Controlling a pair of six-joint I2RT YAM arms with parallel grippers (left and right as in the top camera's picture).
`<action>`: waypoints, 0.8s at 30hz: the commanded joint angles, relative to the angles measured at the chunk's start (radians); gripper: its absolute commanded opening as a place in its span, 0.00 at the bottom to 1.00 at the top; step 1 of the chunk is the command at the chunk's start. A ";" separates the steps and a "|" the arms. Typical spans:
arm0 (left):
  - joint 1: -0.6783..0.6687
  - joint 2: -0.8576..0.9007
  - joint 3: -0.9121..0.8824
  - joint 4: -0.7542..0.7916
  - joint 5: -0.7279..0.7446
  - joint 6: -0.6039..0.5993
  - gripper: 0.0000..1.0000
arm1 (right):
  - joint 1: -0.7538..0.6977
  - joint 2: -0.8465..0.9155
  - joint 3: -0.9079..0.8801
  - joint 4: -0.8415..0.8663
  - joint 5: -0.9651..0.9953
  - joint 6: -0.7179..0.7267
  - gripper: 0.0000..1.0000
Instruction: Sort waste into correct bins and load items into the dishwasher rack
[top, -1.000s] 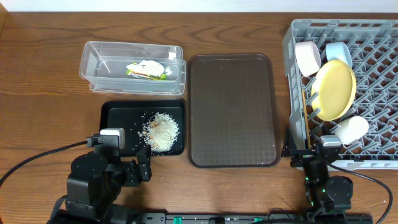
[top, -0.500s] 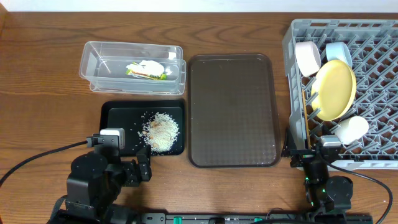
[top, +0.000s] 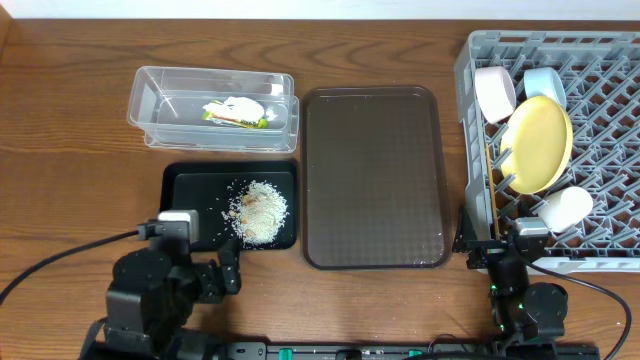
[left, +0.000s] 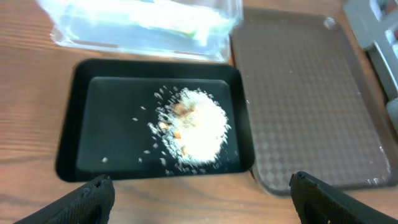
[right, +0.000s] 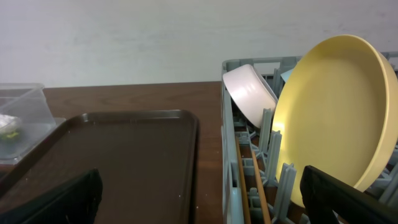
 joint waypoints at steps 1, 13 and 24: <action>0.055 -0.057 -0.074 0.056 -0.029 0.049 0.92 | 0.006 -0.003 -0.001 -0.004 -0.001 -0.006 0.99; 0.098 -0.405 -0.635 0.697 -0.029 0.121 0.92 | 0.006 -0.003 -0.001 -0.004 -0.001 -0.006 0.99; 0.097 -0.443 -0.826 1.001 -0.041 0.205 0.92 | 0.006 -0.003 -0.001 -0.004 -0.001 -0.006 0.99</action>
